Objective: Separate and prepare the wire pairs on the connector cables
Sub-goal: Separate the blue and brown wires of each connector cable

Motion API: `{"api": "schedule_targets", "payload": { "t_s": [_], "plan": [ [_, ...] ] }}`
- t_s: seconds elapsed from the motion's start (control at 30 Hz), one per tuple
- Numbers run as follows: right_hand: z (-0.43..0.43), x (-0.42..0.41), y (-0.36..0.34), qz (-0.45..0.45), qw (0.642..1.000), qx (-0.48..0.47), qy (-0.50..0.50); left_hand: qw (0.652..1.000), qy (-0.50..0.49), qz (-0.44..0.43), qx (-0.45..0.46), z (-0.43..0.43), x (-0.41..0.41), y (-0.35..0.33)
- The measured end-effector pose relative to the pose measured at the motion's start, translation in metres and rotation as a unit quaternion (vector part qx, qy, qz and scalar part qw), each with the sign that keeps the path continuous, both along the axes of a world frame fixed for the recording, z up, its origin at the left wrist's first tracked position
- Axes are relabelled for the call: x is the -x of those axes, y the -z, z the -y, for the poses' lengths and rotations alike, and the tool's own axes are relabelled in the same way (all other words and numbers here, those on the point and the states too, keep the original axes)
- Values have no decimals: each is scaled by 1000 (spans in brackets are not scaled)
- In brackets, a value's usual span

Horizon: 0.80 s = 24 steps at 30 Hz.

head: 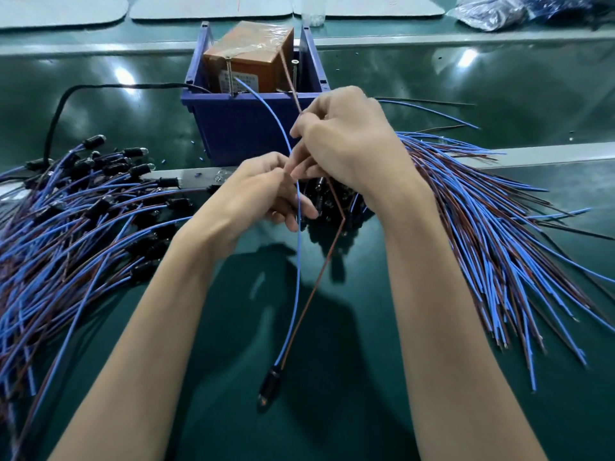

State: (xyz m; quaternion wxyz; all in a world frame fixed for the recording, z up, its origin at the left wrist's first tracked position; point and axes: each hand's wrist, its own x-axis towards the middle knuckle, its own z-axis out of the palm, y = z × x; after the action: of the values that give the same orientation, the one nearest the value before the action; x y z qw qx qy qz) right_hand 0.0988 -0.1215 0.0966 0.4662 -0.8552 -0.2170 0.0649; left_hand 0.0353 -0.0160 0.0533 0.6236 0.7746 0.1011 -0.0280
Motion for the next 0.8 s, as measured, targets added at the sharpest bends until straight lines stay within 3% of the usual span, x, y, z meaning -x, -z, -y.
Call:
{"api": "schedule_targets", "payload": {
  "t_s": [0.2, 0.37, 0.53, 0.6, 0.7, 0.8],
  "plan": [
    [6, 1, -6, 46, 993, -89, 69, 983, 79, 56, 159, -4, 5, -14],
    [8, 4, -10, 65, 990, -97, 83, 984, 129, 95, 72, 6, 13, -22],
    [8, 8, -17, 97, 983, -114, 107, 981, 116, 139, 75, 10, 16, -32],
    [13, 9, -23, 52, 988, -105, 96, 981, 86, 154, 85, 7, 16, -37],
    [22, 16, -30, -86, 989, -112, -50, 982, 70, 160, 77, 5, 17, -43],
    [26, 22, -32, -124, 969, -178, -115, 985, 84, 144, 51, 4, 20, -42]
  ]
}}
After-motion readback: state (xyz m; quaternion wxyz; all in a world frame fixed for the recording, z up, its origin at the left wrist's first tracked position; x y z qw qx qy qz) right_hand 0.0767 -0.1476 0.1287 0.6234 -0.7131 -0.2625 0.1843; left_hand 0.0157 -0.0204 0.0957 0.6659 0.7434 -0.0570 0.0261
